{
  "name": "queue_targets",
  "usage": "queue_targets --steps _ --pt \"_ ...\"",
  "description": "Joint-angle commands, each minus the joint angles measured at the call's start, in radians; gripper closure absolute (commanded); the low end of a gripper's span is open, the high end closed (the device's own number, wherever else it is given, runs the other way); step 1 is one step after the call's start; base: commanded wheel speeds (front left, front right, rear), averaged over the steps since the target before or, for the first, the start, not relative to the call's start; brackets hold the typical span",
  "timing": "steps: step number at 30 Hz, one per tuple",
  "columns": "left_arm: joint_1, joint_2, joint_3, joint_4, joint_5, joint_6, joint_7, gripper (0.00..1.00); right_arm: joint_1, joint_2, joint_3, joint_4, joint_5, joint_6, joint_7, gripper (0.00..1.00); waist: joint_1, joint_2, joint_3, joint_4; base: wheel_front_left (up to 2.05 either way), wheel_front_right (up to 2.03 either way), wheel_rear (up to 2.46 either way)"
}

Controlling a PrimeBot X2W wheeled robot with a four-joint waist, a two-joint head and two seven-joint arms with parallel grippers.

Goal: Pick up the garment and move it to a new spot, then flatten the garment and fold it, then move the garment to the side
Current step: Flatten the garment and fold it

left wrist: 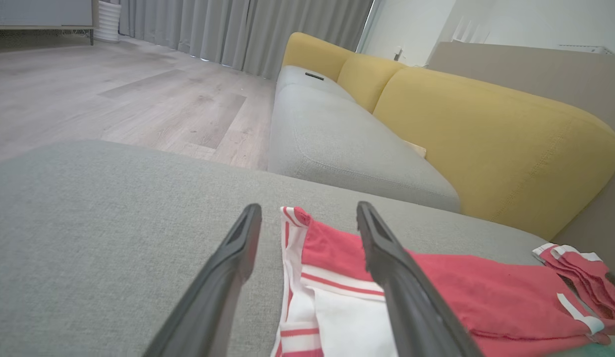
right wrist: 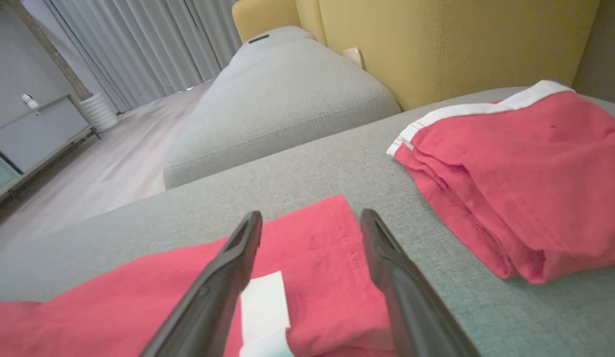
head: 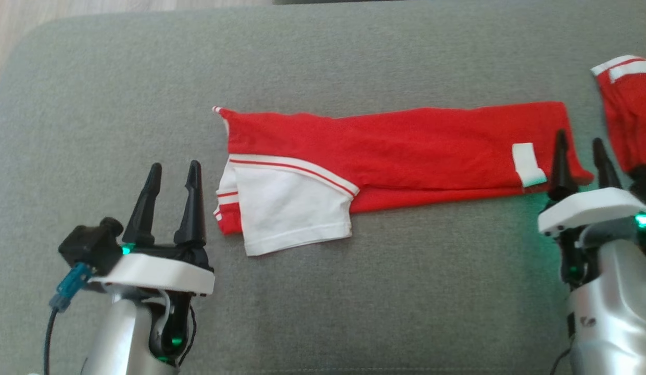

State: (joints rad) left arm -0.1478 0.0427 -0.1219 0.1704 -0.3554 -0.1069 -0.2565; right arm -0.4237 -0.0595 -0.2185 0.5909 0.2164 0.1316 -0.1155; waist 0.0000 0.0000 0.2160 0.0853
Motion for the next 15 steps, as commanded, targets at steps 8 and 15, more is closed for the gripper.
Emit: queue_targets --steps 8,15 --pt "-0.045 0.008 0.014 -0.018 -0.008 -0.006 -0.005 0.00 -0.083 0.009 -0.111 0.155 -0.082 -0.001 0.028 0.00 0.0000 0.0000 0.023 0.024 0.00 0.00 0.00" --pt "-0.058 0.008 0.015 -0.016 -0.008 -0.002 -0.005 0.00 -0.126 0.009 -0.063 0.313 -0.038 -0.001 0.028 0.00 0.0000 0.0000 0.028 0.013 0.00 0.00 0.00"
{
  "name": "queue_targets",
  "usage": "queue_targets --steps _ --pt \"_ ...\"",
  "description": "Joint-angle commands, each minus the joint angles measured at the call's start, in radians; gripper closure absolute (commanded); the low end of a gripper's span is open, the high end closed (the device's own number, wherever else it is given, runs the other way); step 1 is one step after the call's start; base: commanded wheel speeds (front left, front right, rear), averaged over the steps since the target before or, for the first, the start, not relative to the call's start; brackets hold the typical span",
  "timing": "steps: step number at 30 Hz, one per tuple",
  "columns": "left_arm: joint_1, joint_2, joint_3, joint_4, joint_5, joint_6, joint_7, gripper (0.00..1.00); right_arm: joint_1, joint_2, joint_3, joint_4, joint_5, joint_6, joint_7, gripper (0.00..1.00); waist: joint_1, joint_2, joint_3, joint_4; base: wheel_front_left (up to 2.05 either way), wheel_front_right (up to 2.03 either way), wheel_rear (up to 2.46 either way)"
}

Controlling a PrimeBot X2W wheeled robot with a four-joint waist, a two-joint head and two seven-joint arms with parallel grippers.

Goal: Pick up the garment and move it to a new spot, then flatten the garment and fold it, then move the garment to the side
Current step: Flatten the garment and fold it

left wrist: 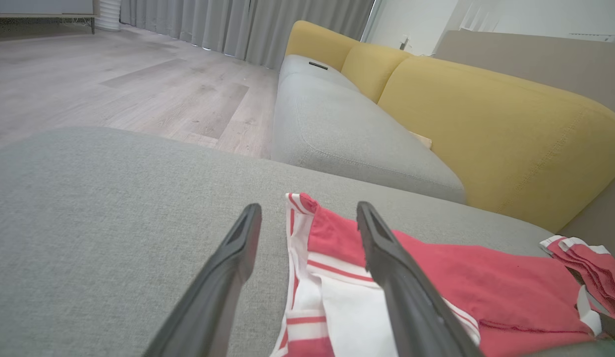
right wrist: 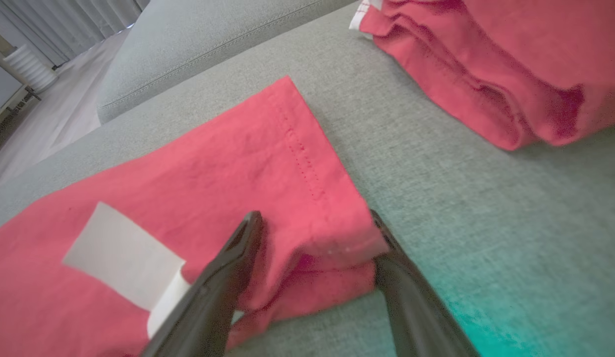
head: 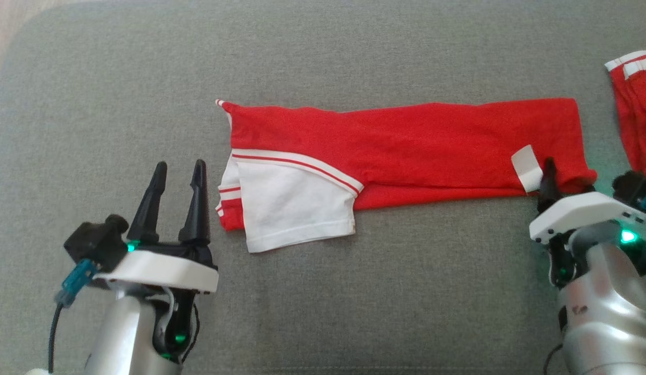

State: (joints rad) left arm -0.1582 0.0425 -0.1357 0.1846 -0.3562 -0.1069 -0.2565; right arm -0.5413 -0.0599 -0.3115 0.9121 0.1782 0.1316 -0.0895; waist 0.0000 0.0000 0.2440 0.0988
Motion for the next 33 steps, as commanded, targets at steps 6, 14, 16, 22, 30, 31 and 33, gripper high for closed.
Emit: queue_targets --steps 6,14,16,22,30,31,33 --pt "-0.051 0.008 0.030 -0.029 -0.003 -0.003 -0.005 0.00 -0.042 0.010 0.072 0.059 0.037 -0.001 -0.034 1.00 0.0000 0.0000 -0.001 -0.014 0.00 0.00 0.00" --pt "-0.044 0.008 0.038 -0.024 0.000 -0.004 -0.005 0.00 -0.054 -0.030 -0.064 0.040 -0.070 -0.001 -0.093 1.00 0.0000 0.0000 -0.023 -0.026 0.00 0.00 0.00" --pt "-0.042 0.008 0.041 -0.023 -0.001 -0.004 -0.005 0.00 -0.054 -0.043 -0.112 0.024 -0.101 -0.001 -0.100 1.00 0.0000 0.0000 -0.031 -0.027 0.00 0.00 0.00" --pt "-0.033 0.008 0.038 -0.018 -0.007 -0.004 -0.005 0.00 -0.063 -0.019 -0.151 -0.037 -0.153 -0.001 -0.100 1.00 0.0000 0.0000 -0.061 -0.026 0.00 0.00 0.00" --pt "-0.012 0.008 0.028 -0.015 -0.009 -0.001 -0.005 0.00 -0.055 0.009 0.131 -0.131 0.003 -0.001 -0.075 1.00 0.0000 0.0000 -0.114 0.004 0.00 0.00 0.00" --pt "-0.009 0.008 0.028 -0.015 -0.009 -0.001 -0.005 0.00 -0.047 0.009 0.198 -0.147 0.045 -0.001 -0.069 1.00 0.0000 0.0000 -0.120 0.010 0.00 0.00 0.00" --pt "-0.004 0.008 0.030 -0.013 -0.008 0.000 -0.005 0.00 -0.023 0.009 0.323 -0.190 0.134 -0.001 -0.053 1.00 0.0000 0.0000 -0.132 0.023 0.00 0.00 0.00"
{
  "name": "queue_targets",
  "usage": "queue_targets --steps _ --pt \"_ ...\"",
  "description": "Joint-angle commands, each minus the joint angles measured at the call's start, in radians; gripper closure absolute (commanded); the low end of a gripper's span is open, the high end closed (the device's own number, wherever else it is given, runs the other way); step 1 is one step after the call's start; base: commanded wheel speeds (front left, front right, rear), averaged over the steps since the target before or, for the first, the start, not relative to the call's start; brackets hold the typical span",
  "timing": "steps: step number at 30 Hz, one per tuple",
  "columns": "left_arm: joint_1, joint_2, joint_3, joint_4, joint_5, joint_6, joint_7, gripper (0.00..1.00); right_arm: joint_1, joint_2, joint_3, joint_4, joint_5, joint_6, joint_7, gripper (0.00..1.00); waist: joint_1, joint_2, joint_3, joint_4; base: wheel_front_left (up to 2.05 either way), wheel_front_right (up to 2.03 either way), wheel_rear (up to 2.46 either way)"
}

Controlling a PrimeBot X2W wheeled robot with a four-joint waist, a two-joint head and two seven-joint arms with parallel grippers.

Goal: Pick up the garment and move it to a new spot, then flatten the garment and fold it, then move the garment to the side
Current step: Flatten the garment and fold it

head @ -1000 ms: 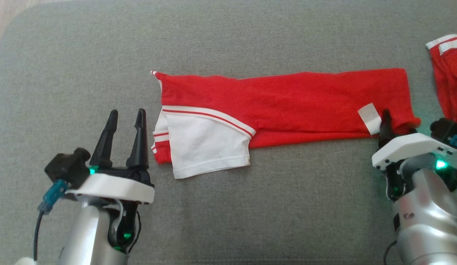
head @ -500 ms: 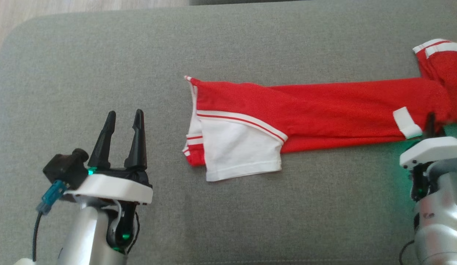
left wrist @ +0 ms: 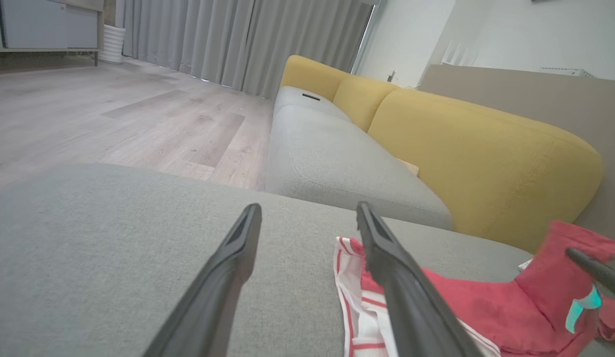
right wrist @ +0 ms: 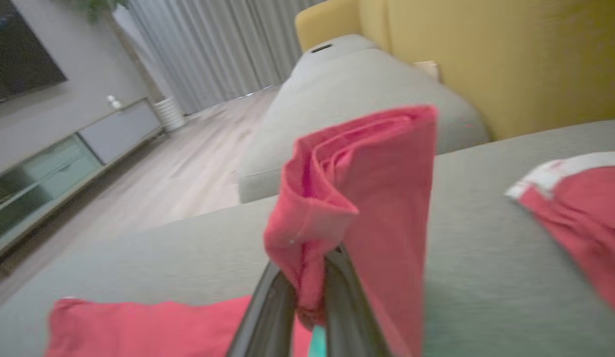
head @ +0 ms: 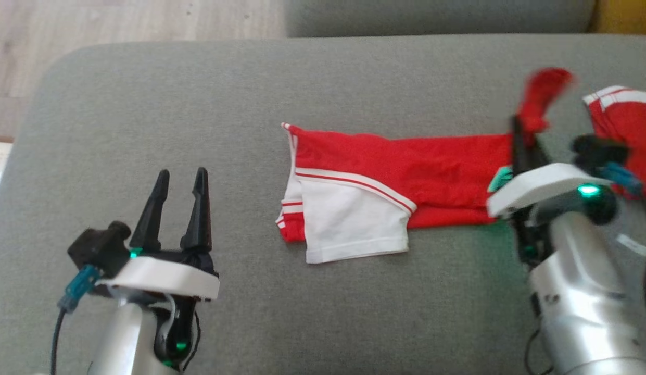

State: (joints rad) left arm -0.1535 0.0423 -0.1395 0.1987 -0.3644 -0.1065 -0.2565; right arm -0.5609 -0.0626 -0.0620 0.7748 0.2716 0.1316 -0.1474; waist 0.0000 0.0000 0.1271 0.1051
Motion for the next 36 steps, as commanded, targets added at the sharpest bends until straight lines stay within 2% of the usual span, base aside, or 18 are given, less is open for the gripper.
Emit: queue_targets --steps 1,5,9,16,26,27,31,34,36 --pt "-0.008 0.008 0.033 -0.028 0.001 -0.001 -0.005 0.00 -0.004 0.012 0.073 -0.052 0.040 -0.001 0.005 1.00 0.0000 0.0000 -0.015 0.017 0.00 0.00 0.00" --pt "0.007 0.008 0.039 -0.028 0.000 0.000 -0.005 0.00 0.047 0.012 0.275 -0.142 0.190 -0.001 0.041 1.00 0.0000 0.0000 -0.032 0.041 0.00 0.00 0.00" --pt "0.022 0.008 0.054 -0.031 -0.006 0.005 -0.005 0.00 0.070 0.012 0.437 -0.180 0.276 -0.001 0.072 1.00 0.0000 0.0000 -0.038 0.066 0.00 0.00 0.00" --pt "0.020 0.008 0.030 -0.030 -0.018 0.006 -0.005 0.00 0.041 0.012 0.570 -0.127 0.372 -0.001 0.058 1.00 0.0000 0.0000 -0.029 0.141 0.00 0.00 0.00" --pt "0.019 0.008 0.014 -0.024 -0.032 0.010 -0.005 0.00 -0.029 0.012 0.697 0.012 0.471 -0.001 0.011 1.00 0.0000 0.0000 0.004 0.223 0.00 0.00 0.00" --pt "0.020 0.008 0.015 -0.023 -0.033 0.010 -0.005 0.00 -0.031 0.012 0.717 0.020 0.485 -0.001 0.017 0.00 0.0000 0.0000 0.006 0.226 0.00 0.00 0.00" --pt "0.019 0.008 0.026 -0.019 -0.032 0.011 -0.005 0.00 -0.038 0.012 0.807 -0.015 0.572 -0.001 0.020 0.00 0.0000 0.0000 0.005 0.222 0.00 0.00 0.00" --pt "0.017 0.008 0.037 -0.025 -0.031 0.013 -0.005 0.00 -0.062 0.012 0.866 -0.033 0.625 -0.001 0.001 0.00 0.0000 0.0000 -0.004 0.190 0.00 0.00 0.00" --pt "0.015 0.008 0.040 -0.030 -0.031 0.012 -0.005 0.00 -0.080 0.012 0.871 -0.023 0.633 -0.001 -0.019 0.00 0.0000 0.0000 -0.009 0.169 0.00 0.00 0.00"
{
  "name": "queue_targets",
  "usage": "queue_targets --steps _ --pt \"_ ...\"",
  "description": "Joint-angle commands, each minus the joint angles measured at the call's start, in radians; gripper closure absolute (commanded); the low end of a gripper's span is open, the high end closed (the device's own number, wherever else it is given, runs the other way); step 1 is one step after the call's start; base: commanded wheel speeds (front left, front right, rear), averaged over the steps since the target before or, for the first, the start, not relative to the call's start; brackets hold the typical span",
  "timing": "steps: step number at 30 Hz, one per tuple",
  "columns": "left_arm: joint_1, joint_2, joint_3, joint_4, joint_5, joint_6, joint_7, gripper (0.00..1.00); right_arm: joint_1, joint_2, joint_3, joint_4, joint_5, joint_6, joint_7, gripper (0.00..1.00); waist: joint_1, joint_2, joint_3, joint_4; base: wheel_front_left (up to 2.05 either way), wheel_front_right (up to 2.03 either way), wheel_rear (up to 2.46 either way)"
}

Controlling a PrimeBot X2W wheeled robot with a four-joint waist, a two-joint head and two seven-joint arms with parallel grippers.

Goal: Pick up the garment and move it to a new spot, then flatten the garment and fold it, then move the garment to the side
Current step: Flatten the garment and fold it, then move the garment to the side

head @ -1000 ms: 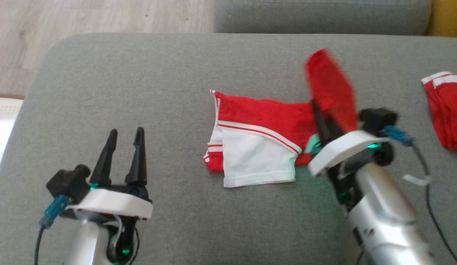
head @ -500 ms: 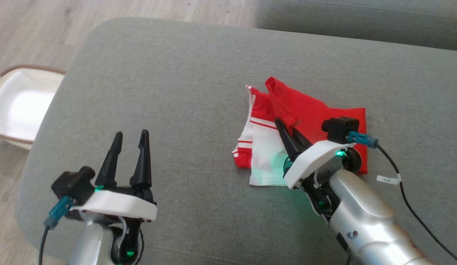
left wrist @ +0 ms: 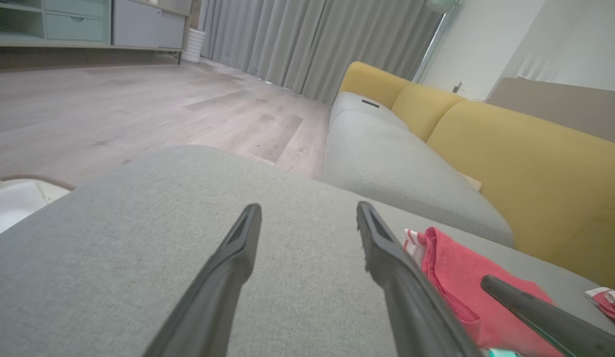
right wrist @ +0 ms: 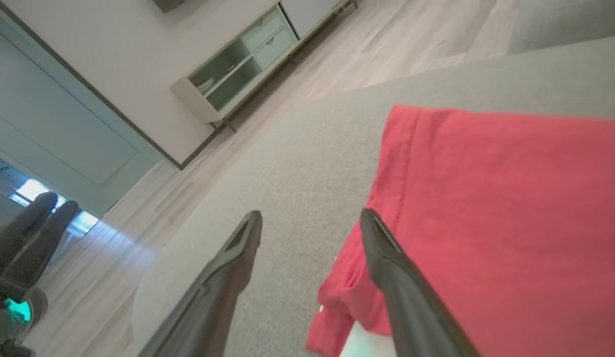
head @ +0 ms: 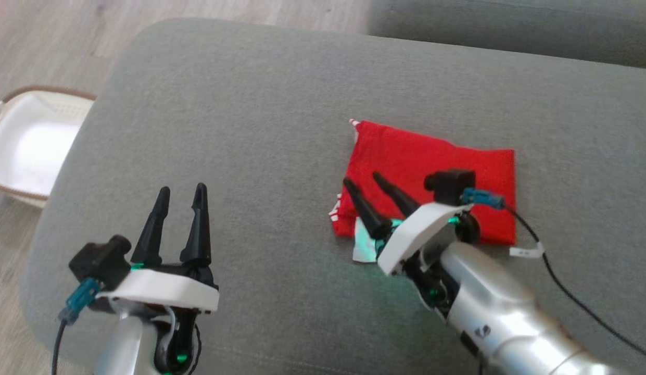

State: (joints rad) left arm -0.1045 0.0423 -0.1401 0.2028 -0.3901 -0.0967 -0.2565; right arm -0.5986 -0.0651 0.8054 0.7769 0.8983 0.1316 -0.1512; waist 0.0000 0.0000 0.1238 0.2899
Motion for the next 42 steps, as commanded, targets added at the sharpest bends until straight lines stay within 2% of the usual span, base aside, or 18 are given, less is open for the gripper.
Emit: queue_targets --steps 1,5,9,13,17,24,31,36,42 --pt "-0.035 0.008 0.043 -0.038 -0.005 0.003 -0.005 0.00 -0.054 0.015 0.001 -0.014 0.004 -0.001 -0.026 0.00 0.0000 0.0000 -0.008 -0.028 0.00 0.00 0.00" --pt "-0.037 0.008 0.046 -0.045 -0.005 0.003 -0.005 0.00 -0.086 0.015 -0.014 0.019 -0.022 -0.001 -0.056 0.00 0.0000 0.0000 -0.015 -0.065 0.00 0.00 0.00" --pt "-0.039 0.008 0.047 -0.055 -0.005 0.006 -0.005 0.00 -0.124 0.015 -0.067 0.069 -0.102 -0.001 -0.089 0.00 0.0000 0.0000 -0.021 -0.112 0.00 0.00 0.00" --pt "-0.040 0.008 0.049 -0.067 -0.001 0.007 -0.005 0.00 -0.147 0.014 -0.164 0.125 -0.221 -0.001 -0.105 0.00 0.0000 0.0000 -0.025 -0.148 0.00 0.00 0.00" --pt "-0.044 0.008 0.048 -0.078 0.002 0.007 -0.005 0.00 -0.141 -0.017 -0.287 0.132 -0.338 -0.001 -0.110 0.00 0.0000 0.0000 -0.026 -0.169 0.00 0.00 0.00" --pt "-0.046 0.008 0.038 -0.096 0.006 0.004 -0.005 0.00 -0.014 -0.065 -0.499 -0.011 -0.555 -0.001 -0.110 0.00 0.0000 0.0000 -0.028 -0.181 0.00 0.00 0.00" --pt "-0.043 0.008 0.021 -0.094 0.008 0.000 -0.005 0.00 0.168 -0.024 -0.692 -0.222 -0.698 -0.001 -0.110 0.00 0.0000 0.0000 -0.017 -0.187 0.00 0.00 0.00" --pt "-0.042 0.008 0.014 -0.094 0.003 0.002 -0.005 0.00 0.264 0.005 -0.763 -0.345 -0.747 -0.001 -0.073 0.00 0.0000 0.0000 -0.005 -0.191 0.00 0.00 0.00" --pt "-0.049 0.008 0.006 -0.092 0.001 0.002 -0.005 0.00 0.314 0.014 -0.776 -0.432 -0.760 -0.001 -0.014 0.00 0.0000 0.0000 0.010 -0.186 0.00 0.00 0.00"
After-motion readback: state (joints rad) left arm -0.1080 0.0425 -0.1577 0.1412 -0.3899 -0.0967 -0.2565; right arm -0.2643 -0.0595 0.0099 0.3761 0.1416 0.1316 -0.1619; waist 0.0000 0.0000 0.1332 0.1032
